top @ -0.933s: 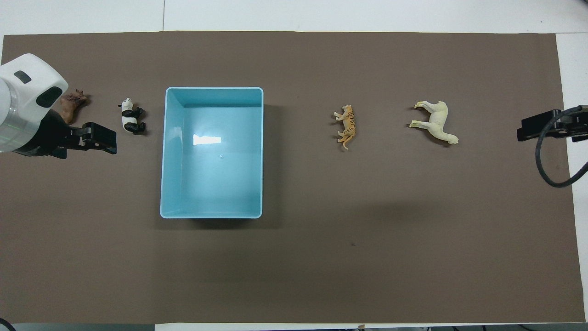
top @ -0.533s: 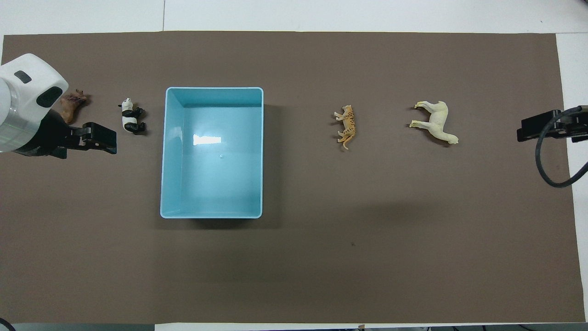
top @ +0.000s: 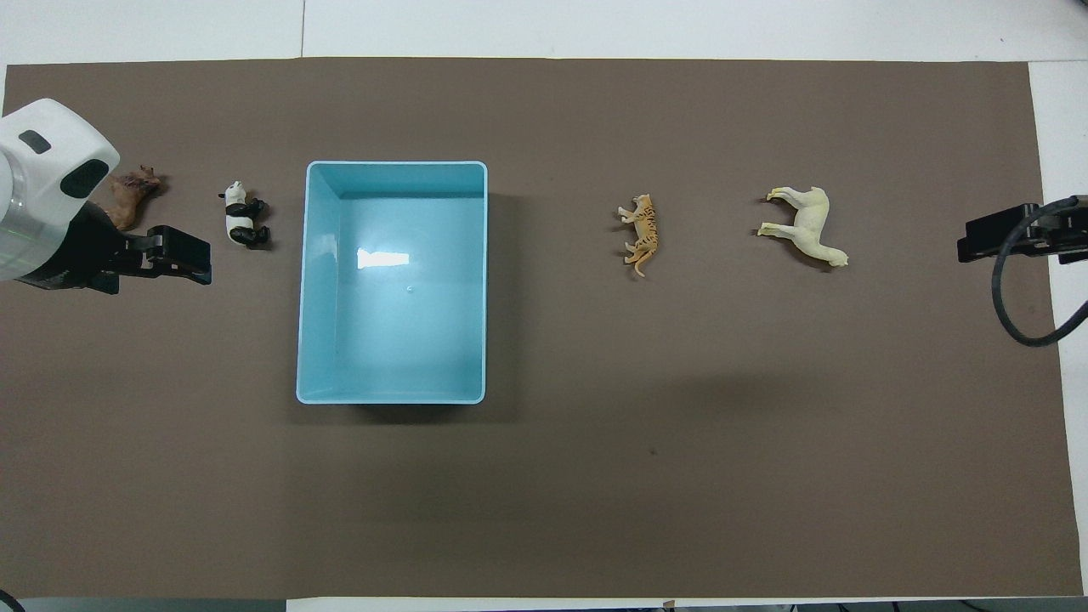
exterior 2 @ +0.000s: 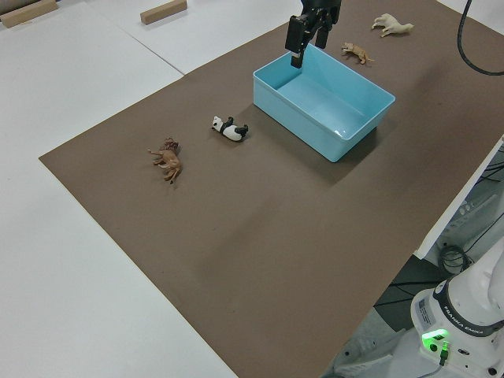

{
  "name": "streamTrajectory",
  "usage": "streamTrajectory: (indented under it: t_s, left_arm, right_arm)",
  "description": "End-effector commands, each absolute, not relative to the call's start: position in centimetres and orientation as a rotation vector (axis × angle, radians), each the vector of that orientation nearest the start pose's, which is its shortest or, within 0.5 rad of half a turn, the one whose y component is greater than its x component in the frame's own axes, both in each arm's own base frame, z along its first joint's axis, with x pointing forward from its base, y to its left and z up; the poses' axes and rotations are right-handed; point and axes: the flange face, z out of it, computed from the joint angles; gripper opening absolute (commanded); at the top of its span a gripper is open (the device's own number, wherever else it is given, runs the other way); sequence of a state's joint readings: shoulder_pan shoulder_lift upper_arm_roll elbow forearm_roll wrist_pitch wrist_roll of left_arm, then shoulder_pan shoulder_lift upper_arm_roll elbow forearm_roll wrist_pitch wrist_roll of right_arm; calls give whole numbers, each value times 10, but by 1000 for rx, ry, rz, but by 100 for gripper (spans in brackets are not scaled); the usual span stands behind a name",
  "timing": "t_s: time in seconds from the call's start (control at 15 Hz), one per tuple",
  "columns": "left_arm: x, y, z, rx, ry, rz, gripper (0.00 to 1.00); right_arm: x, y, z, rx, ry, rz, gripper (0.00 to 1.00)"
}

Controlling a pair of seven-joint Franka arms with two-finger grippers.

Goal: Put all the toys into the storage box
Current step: 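Move the left gripper toward the panda while the right gripper reaches the horse, then grasp the panda with the left gripper while the right gripper grasps the horse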

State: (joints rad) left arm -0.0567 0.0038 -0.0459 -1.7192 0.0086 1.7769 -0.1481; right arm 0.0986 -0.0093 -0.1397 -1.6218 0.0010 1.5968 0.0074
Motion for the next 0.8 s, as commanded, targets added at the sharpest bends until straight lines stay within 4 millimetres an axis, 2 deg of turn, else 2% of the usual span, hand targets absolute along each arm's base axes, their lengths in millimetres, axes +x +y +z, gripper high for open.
streamTrajectory:
  t_s: [0.0, 0.07, 0.27, 0.4, 0.6, 0.73]
  left_arm:
    - [584, -34, 531, -3127, -108, -142, 100]
    - [596, -22, 516, -3127, -138, -167, 100]
    - [625, -5, 470, -3127, -176, -251, 100]
    - [638, -7, 440, -3129, -178, -297, 100]
    - [635, -5, 396, -3126, -182, -386, 100]
    - [644, -15, 351, -3135, -172, -355, 100]
  right_arm:
    - [558, -28, 589, -3124, 46, 1, 100]
    - [564, -27, 575, -3126, 42, 6, 100]
    - [584, -24, 527, -3134, 3, 51, 100]
    - [594, -25, 498, -3137, -118, 30, 100]
    - [604, -22, 463, -3145, -120, -35, 100]
    - [613, -18, 445, -3151, -87, -40, 100]
